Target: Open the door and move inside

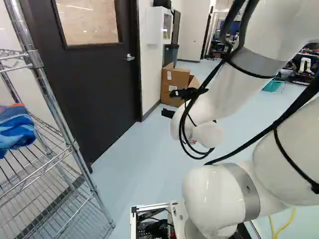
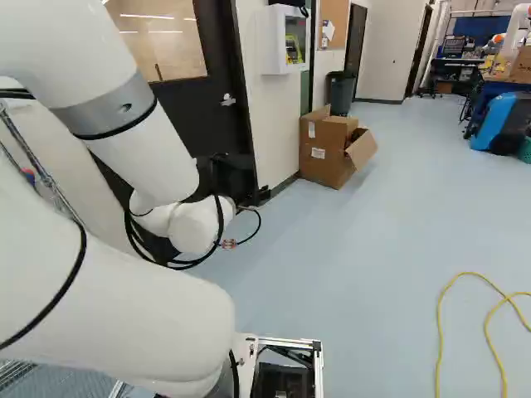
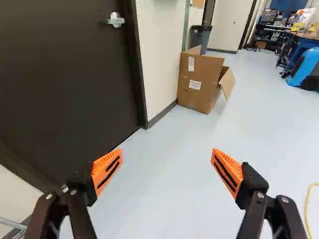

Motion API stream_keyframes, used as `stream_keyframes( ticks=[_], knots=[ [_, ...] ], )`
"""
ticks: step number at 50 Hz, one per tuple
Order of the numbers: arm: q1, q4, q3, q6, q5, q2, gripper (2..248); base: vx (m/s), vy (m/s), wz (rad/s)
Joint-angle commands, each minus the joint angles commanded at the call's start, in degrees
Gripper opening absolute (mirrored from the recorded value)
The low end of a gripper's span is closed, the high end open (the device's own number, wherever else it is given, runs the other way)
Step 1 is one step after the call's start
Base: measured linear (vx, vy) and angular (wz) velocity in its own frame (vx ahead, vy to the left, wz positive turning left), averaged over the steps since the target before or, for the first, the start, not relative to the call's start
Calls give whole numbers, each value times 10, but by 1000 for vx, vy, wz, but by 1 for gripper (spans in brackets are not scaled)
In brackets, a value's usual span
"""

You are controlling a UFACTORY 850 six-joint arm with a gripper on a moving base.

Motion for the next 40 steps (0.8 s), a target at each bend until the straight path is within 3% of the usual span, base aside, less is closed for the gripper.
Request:
stream_keyframes(
  ticks=[40],
  knots=[
    [0,0,0,0,0,0,247,124,3,-11]
  ],
)
